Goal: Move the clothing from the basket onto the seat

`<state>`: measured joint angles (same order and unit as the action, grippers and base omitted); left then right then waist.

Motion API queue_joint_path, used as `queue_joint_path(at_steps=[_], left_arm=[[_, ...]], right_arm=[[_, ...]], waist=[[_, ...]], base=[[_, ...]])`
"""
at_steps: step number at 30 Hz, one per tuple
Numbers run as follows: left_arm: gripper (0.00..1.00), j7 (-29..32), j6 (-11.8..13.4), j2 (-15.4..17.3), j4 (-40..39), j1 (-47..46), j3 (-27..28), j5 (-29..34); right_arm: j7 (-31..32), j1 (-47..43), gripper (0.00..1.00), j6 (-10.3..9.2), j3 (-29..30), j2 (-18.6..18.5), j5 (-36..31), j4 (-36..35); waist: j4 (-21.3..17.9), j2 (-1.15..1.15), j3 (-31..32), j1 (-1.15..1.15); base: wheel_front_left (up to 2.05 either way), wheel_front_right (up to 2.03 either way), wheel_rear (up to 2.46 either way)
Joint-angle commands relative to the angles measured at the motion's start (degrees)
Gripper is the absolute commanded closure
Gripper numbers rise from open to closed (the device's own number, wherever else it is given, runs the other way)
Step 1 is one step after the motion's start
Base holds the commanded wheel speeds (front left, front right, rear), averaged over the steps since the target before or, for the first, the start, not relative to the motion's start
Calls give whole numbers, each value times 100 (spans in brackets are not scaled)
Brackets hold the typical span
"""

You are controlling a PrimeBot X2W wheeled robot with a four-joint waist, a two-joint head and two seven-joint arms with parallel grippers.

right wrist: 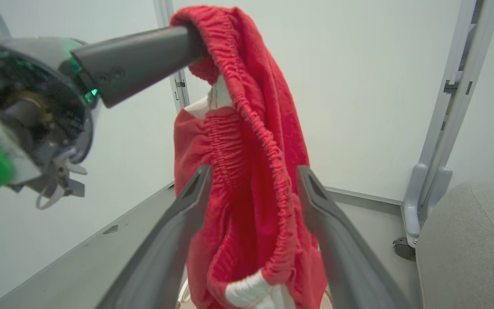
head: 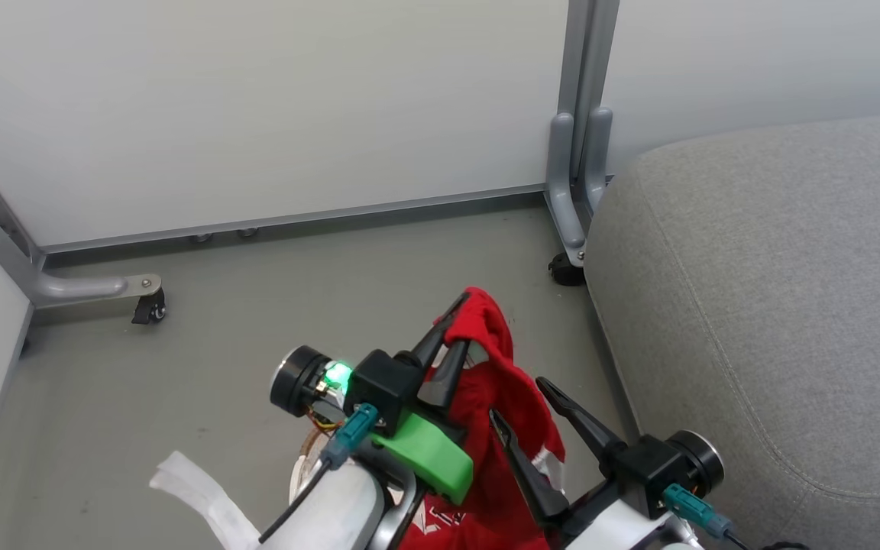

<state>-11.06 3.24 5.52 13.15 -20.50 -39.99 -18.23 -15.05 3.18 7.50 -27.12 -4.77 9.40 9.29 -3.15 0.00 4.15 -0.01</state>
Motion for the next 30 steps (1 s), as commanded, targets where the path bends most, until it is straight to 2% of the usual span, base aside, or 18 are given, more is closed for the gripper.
queue_joint_path(at_steps=[1,9,10,12,23,24,25,26,30], left_arm=[[100,39,-43,-21,-62,-71,-52,11],[100,221,-111,-50,-325,41,-333,-7],[100,240,-106,-49,-351,56,-352,-5],[100,273,-107,-33,-408,70,-379,-4],[100,422,-92,101,-479,113,-446,-51],[91,422,-98,118,-484,111,-451,-54],[57,437,-107,128,-481,117,-452,-75],[0,453,-109,144,-465,127,-454,-90],[0,506,-109,151,-438,147,-459,-143]], right_arm=[[-20,84,0,-2,-10,-27,20,22],[-20,88,0,-2,60,-37,5,223],[-20,90,8,-2,38,-55,-3,280],[-20,103,100,-2,-4,-63,55,378],[-20,112,100,-2,104,-59,231,398],[-20,110,100,-2,117,-57,245,390],[-20,107,100,-2,131,-55,258,383],[-20,97,100,-2,138,-51,281,389],[-20,77,100,-2,134,-87,317,413]], waist=[[10,0,-15,1],[40,0,-51,1],[47,0,-55,1],[57,0,-63,1],[64,0,-123,1],[65,0,-130,1],[68,0,-135,1],[73,0,-139,1],[90,0,-145,1]], base=[[0,0,0],[0,0,0],[0,0,0],[0,0,0],[0,0,0],[0,0,0],[0,0,0],[0,0,0],[0,0,0]])
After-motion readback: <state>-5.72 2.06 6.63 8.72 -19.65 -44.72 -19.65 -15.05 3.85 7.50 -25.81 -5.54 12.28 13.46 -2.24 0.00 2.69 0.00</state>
